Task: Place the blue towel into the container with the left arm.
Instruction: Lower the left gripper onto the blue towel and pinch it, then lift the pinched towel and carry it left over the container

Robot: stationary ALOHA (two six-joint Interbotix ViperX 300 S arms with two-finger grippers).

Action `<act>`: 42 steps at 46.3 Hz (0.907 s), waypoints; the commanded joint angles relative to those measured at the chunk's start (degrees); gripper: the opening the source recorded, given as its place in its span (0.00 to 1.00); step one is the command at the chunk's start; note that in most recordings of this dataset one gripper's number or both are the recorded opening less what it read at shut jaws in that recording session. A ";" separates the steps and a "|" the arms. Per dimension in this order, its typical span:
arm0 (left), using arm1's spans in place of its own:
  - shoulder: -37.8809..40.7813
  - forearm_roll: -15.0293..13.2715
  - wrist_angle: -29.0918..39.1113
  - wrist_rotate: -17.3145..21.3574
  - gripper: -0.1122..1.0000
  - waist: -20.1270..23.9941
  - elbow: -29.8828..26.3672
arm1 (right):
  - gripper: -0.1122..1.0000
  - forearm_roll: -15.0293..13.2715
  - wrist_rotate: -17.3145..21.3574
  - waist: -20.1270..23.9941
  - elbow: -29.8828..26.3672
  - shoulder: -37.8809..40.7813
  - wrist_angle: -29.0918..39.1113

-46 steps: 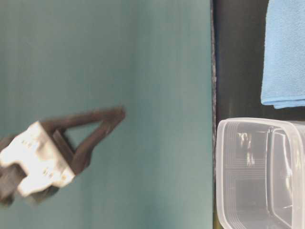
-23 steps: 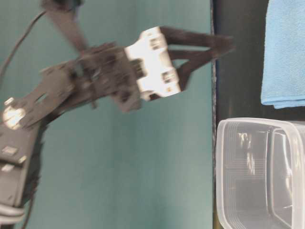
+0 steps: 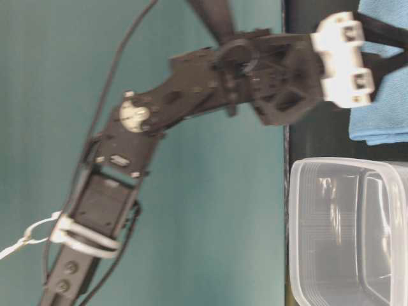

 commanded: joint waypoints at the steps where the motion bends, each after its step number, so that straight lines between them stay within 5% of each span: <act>1: 0.18 0.18 -0.44 0.09 0.91 -0.62 -0.35 | 0.76 0.18 0.00 0.09 -0.53 0.26 -0.35; 11: 0.18 0.18 -1.58 0.00 0.83 -0.97 1.05 | 0.76 0.18 0.00 0.09 -0.44 0.26 -0.35; 25: -2.72 0.18 -1.14 0.09 0.16 -0.97 -0.26 | 0.76 0.18 0.18 0.18 -0.70 -0.70 0.53; 42: -16.61 0.18 10.28 0.00 0.15 -0.35 -4.31 | 0.76 0.18 0.44 0.09 -0.70 -1.41 3.69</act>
